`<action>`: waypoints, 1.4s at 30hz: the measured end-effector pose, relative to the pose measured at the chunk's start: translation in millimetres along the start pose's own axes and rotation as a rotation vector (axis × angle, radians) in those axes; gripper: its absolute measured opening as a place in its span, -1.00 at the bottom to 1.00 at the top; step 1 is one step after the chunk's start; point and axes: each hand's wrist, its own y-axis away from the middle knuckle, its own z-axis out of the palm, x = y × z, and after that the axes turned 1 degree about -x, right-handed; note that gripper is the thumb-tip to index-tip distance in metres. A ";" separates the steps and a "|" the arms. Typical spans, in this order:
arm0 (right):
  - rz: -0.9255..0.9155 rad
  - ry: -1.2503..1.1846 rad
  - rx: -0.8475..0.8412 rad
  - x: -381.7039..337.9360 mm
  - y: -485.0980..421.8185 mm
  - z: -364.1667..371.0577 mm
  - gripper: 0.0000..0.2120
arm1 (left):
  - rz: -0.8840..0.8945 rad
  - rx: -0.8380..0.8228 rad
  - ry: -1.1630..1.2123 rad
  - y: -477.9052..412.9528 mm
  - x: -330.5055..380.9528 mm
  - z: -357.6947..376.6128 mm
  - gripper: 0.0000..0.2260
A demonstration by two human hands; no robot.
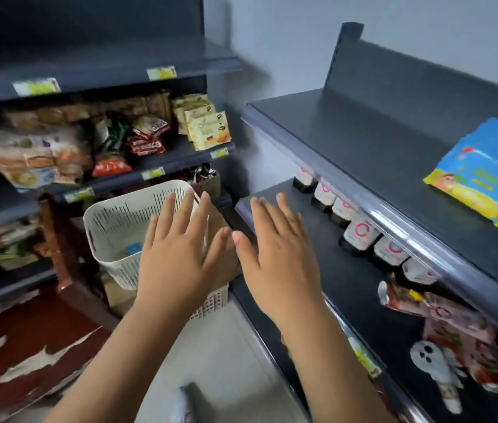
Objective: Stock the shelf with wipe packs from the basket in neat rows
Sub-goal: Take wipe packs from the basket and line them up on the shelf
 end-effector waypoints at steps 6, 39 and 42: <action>-0.041 -0.042 -0.100 -59.3 -82.7 84.4 -0.31 | -0.109 -0.046 -0.014 -61.4 -108.3 2.5 -0.34; -0.094 0.033 -1.099 -57.7 -322.4 502.6 -0.50 | -1.004 -0.643 0.134 -196.8 -403.0 283.2 -0.51; -0.261 0.107 -1.130 -65.3 -321.2 530.4 -0.45 | -0.830 -0.861 0.014 -197.7 -423.0 294.9 -0.35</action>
